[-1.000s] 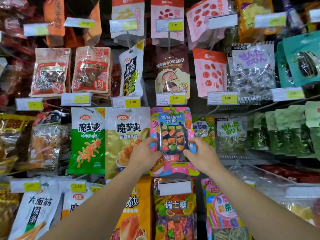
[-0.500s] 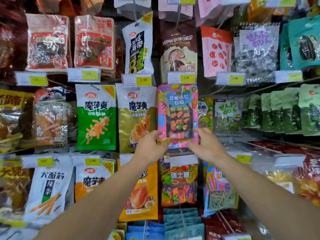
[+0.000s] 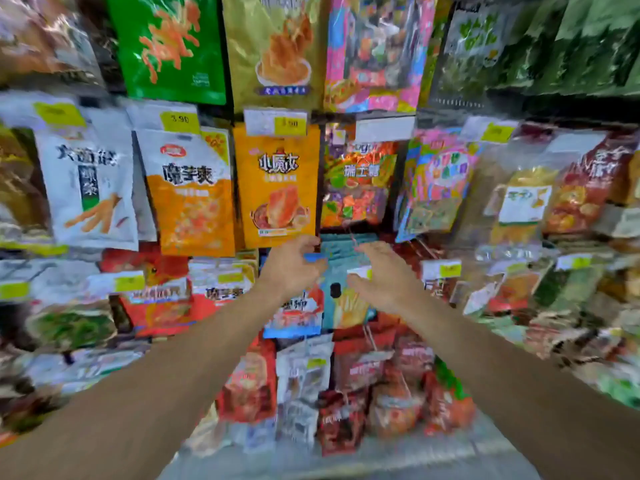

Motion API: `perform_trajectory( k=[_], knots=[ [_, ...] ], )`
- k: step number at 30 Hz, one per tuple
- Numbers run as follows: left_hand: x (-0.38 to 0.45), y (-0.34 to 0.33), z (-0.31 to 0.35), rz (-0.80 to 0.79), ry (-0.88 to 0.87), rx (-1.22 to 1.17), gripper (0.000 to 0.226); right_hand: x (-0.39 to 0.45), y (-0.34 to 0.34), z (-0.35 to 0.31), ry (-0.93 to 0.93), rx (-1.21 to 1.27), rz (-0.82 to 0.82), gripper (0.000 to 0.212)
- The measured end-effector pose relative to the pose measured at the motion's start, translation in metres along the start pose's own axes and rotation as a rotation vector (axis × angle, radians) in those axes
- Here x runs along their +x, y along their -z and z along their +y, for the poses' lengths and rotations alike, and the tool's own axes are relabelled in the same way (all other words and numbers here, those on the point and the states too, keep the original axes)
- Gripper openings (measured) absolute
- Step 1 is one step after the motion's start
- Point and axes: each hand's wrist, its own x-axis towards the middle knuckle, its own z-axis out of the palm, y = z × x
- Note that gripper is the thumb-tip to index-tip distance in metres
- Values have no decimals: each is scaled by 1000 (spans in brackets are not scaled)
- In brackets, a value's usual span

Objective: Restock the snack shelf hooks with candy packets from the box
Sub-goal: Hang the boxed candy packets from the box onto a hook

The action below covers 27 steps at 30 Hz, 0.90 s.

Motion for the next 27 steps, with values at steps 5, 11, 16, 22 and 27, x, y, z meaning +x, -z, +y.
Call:
perform_trajectory(
  k=[5,11,16,22,27],
  knots=[
    [-28,-29,-75,-75,120,17,46,-35,-71,21,-59,-23,-206,63],
    [-79,-86,-173,-129,362,-52,53,-68,-172,49,-123,-18,-452,62],
    [-123,-140,-245,-155,608,-80,41,-93,-257,80,-128,44,-652,50],
    [-176,-212,-318,-166,873,-79,35,-140,-363,132,-230,94,-855,56],
    [-232,-271,-381,-212,1058,-106,52,-185,-458,178,-332,113,-986,36]
  ],
)
